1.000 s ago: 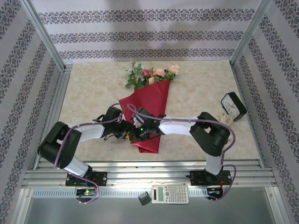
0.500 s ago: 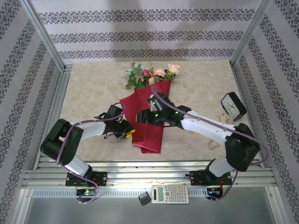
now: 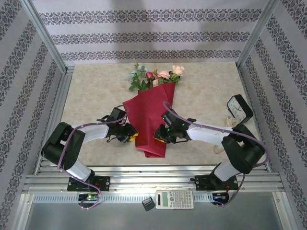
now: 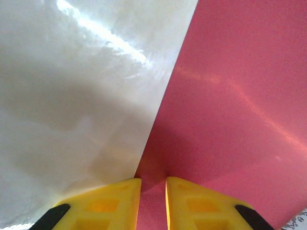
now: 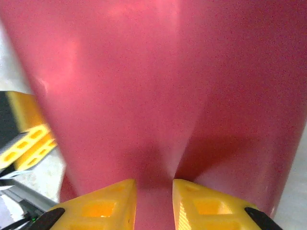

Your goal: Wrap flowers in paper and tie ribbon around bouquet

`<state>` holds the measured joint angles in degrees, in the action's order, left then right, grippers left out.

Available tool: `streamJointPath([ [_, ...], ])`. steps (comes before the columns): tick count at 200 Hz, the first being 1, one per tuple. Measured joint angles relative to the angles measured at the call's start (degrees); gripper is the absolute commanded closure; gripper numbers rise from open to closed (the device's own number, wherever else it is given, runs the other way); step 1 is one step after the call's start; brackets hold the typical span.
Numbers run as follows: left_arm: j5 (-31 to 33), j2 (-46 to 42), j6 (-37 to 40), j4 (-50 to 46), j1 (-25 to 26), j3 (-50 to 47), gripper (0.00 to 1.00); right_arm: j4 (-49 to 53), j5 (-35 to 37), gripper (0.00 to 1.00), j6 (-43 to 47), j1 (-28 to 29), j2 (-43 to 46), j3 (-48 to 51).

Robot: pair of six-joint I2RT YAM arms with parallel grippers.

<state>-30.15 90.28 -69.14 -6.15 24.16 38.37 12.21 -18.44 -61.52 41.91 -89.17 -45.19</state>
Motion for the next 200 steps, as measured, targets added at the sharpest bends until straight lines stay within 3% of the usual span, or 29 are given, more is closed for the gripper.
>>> streamJointPath([
  [42,5.2,-9.49,0.04,-11.21,1.16,2.19,0.72,-0.72,0.09,0.72,-0.24,0.17,-3.67,0.0],
  [68,5.77,-14.1,-1.66,-14.32,5.46,7.5,0.7,-1.11,0.66,0.72,-0.13,0.87,-3.76,-0.07],
  [120,4.07,-5.57,-10.75,-6.08,15.52,6.21,0.71,-0.83,1.09,0.69,0.2,1.11,-4.02,-0.57],
  [152,3.87,0.04,-13.64,-1.68,17.73,2.71,0.73,0.26,1.03,0.61,1.44,1.11,-4.0,-1.73],
  [200,5.11,-4.37,-15.74,4.66,18.64,-4.96,0.74,0.28,0.04,0.56,5.62,-3.32,1.07,-1.49],
])
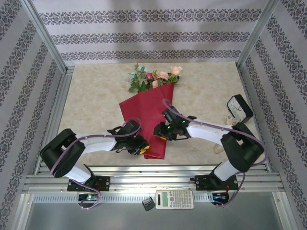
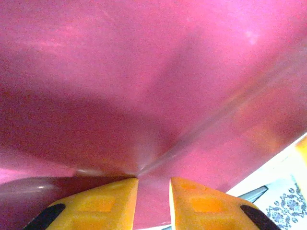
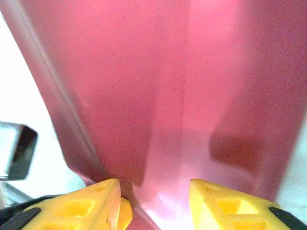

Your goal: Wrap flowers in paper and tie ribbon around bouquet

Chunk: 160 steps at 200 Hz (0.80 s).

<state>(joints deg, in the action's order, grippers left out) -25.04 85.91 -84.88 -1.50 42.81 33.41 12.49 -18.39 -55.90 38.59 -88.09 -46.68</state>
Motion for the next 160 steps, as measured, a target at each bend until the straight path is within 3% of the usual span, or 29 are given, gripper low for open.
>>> streamJointPath([
  [49,1.49,-3.72,-4.26,7.3,0.26,-6.51,0.75,-6.36,-4.76,0.56,3.41,-8.5,5.79,8.52],
  [89,2.69,-5.31,-8.85,14.32,0.33,-11.06,0.76,-10.32,-8.55,0.57,3.8,-6.86,1.2,9.77],
  [160,3.45,-5.44,-14.71,22.75,0.33,-15.72,0.79,-15.45,-8.66,0.56,3.39,-4.35,-0.76,11.63],
])
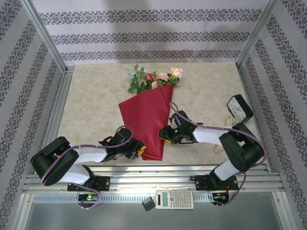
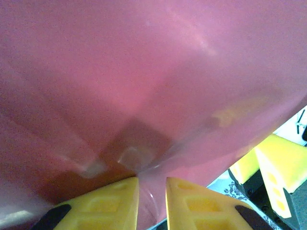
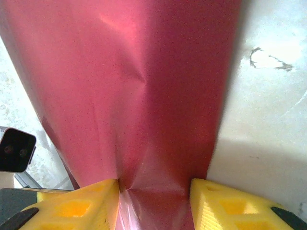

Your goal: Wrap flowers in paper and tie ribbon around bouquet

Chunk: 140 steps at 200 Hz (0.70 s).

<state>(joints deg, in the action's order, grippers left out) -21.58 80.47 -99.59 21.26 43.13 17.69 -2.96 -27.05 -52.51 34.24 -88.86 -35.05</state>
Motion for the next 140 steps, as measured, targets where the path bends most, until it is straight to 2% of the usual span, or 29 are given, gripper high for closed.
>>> streamJointPath([
  [57,0.46,-0.28,-2.01,1.57,0.0,-1.46,0.9,0.81,1.27,0.53,0.24,-1.77,7.61,5.33],
  [88,0.98,-0.79,-3.04,2.19,0.04,-2.51,0.99,0.94,1.27,0.53,1.33,-2.86,3.8,3.26],
  [140,0.92,-1.09,-3.61,4.37,-0.46,-3.89,1.0,10.97,-1.25,0.57,1.9,-4.11,-2.34,-4.61],
])
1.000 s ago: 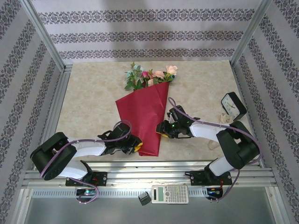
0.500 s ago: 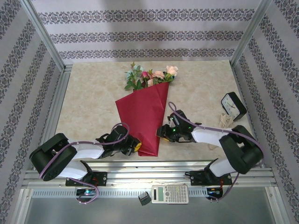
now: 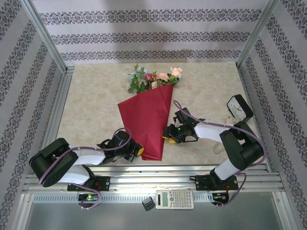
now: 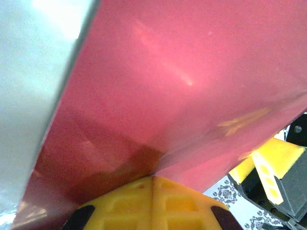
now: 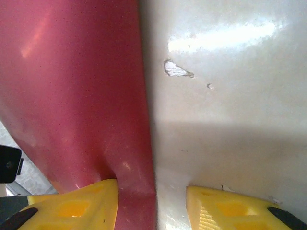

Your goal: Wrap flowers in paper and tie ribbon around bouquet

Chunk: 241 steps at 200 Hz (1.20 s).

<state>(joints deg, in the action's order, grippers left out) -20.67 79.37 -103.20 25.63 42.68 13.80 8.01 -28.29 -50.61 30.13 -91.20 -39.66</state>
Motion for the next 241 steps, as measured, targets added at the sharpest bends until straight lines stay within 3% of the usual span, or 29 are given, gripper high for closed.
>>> streamJointPath([
  [52,-5.38,1.2,1.88,0.85,-4.2,0.0,1.0,4.87,1.16,0.64,-0.26,0.52,-1.4,-3.13],
  [91,-6.78,1.57,3.43,0.2,-5.01,0.55,1.0,-2.03,5.18,0.59,-0.15,2.78,0.61,-3.37],
  [121,-6.97,0.76,4.02,-3.1,-5.33,1.73,1.0,-4.92,7.13,0.56,0.09,-0.04,5.01,-3.61],
  [156,-3.65,-5.86,5.16,-13.97,-6.45,2.93,1.0,-6.19,6.34,0.69,0.9,-2.82,0.66,-7.08],
  [185,-0.7,-11.3,5.29,-21.03,-6.82,2.14,1.0,-6.97,5.73,0.75,0.76,0.61,-3.3,-9.53],
  [241,-0.26,-11.58,5.29,-21.22,-6.82,1.33,1.0,-9.22,5.92,0.8,-3.15,7.69,-8.39,-11.5],
])
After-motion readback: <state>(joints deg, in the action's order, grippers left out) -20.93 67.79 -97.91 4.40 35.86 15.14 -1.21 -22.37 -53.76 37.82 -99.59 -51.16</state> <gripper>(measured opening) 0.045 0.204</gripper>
